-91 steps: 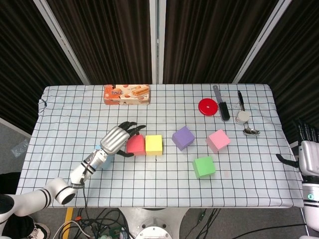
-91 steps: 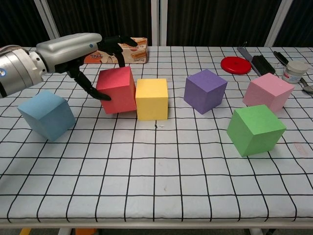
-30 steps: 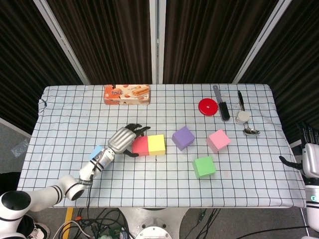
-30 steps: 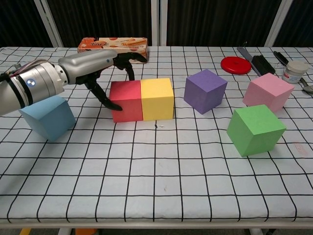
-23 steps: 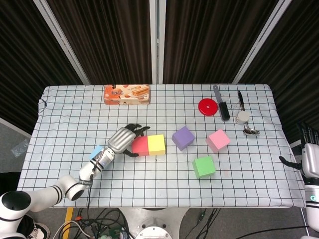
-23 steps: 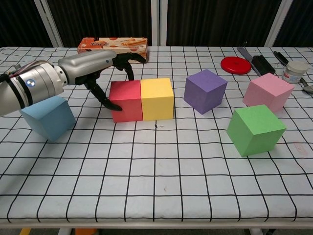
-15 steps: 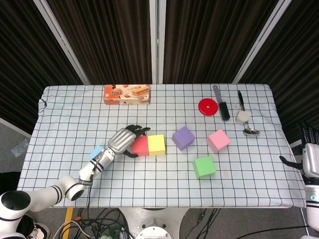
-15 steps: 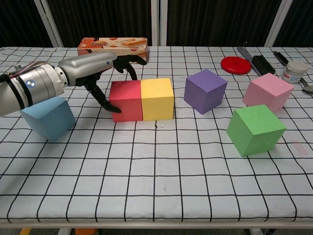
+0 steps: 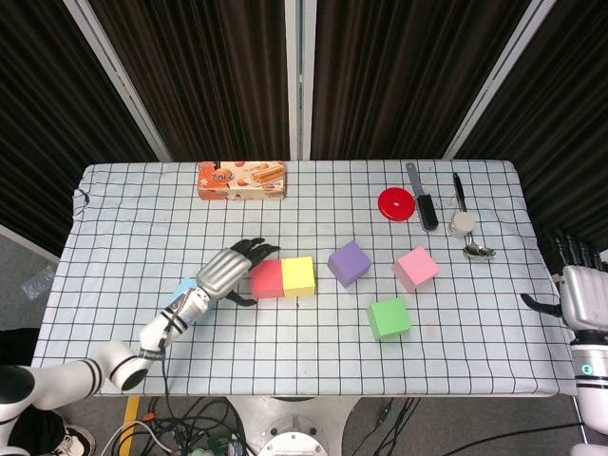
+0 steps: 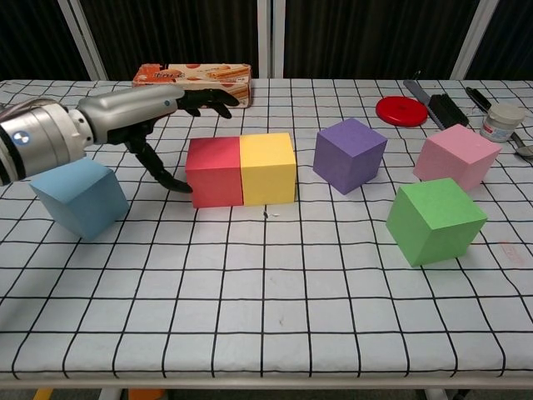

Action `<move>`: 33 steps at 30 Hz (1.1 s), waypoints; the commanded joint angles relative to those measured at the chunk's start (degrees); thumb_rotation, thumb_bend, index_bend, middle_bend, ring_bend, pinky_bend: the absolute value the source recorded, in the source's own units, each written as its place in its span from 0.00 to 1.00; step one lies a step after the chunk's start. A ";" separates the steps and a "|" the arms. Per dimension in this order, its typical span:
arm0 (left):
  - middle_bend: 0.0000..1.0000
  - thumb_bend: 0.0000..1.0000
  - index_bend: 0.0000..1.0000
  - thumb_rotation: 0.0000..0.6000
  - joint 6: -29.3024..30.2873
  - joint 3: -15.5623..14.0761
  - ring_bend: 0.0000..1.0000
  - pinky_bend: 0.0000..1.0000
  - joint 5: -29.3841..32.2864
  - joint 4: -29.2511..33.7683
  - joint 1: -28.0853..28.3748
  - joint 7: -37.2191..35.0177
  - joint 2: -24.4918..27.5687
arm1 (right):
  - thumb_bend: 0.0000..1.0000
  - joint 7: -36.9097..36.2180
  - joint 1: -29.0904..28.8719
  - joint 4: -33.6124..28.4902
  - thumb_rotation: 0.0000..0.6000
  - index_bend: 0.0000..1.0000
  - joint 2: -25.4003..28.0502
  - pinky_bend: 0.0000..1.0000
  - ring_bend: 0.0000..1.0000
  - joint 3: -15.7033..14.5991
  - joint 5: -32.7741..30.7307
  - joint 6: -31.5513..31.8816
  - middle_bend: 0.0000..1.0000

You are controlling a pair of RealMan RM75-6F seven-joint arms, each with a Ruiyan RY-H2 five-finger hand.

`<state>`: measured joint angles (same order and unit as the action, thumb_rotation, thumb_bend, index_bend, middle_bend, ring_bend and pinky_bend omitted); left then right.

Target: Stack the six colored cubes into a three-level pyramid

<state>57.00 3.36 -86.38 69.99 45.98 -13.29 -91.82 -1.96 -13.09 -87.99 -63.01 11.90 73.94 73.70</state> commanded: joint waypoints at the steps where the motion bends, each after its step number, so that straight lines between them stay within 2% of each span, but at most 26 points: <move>1: 0.09 0.00 0.07 1.00 3.60 -1.35 0.03 0.12 2.02 8.40 -4.65 5.11 7.40 | 0.05 2.43 -3.03 -2.15 1.00 0.00 1.83 0.00 0.00 0.17 2.24 -2.93 0.00; 6: 0.09 0.00 0.07 1.00 7.21 -2.28 0.03 0.13 6.55 17.42 -10.20 10.83 16.41 | 0.00 3.70 -10.35 -3.04 1.00 0.00 3.28 0.00 0.00 0.12 6.66 -11.58 0.01; 9: 0.09 0.00 0.07 1.00 8.02 -2.60 0.03 0.14 10.35 22.84 -12.61 15.17 21.70 | 0.00 3.96 -15.25 -2.40 1.00 0.00 2.71 0.00 0.00 -0.06 8.90 -17.39 0.05; 12: 0.09 0.00 0.07 1.00 10.22 -2.67 0.03 0.14 12.90 26.14 -15.00 18.73 25.76 | 0.00 3.87 -19.90 -1.24 1.00 0.00 1.25 0.00 0.00 -0.15 10.35 -22.59 0.07; 14: 0.09 0.00 0.07 1.00 11.12 -2.67 0.03 0.14 13.85 26.90 -16.54 17.90 27.66 | 0.00 3.69 -22.91 -0.32 1.00 0.00 -0.05 0.00 0.00 -0.01 10.66 -25.82 0.07; 20: 0.09 0.00 0.07 1.00 13.02 -4.21 0.03 0.13 11.44 22.37 -20.55 12.77 28.51 | 0.00 3.17 -29.90 1.71 1.00 0.00 -4.47 0.00 0.00 0.39 8.95 -33.52 0.07; 25: 0.11 0.00 0.07 1.00 14.66 -4.74 0.03 0.14 9.59 17.47 -22.97 10.12 26.63 | 0.00 1.11 -33.23 3.82 1.00 0.00 -8.35 0.00 0.00 -0.10 7.42 -37.24 0.10; 33: 0.13 0.00 0.07 1.00 16.42 -4.06 0.03 0.12 8.32 11.45 -25.54 7.10 23.72 | 0.00 1.97 -37.41 9.99 1.00 0.00 -13.22 0.00 0.00 -0.98 6.02 -40.35 0.09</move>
<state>72.94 -0.98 -77.98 82.02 20.97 -5.85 -67.55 0.10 -49.80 -79.17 -75.14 11.11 80.44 33.96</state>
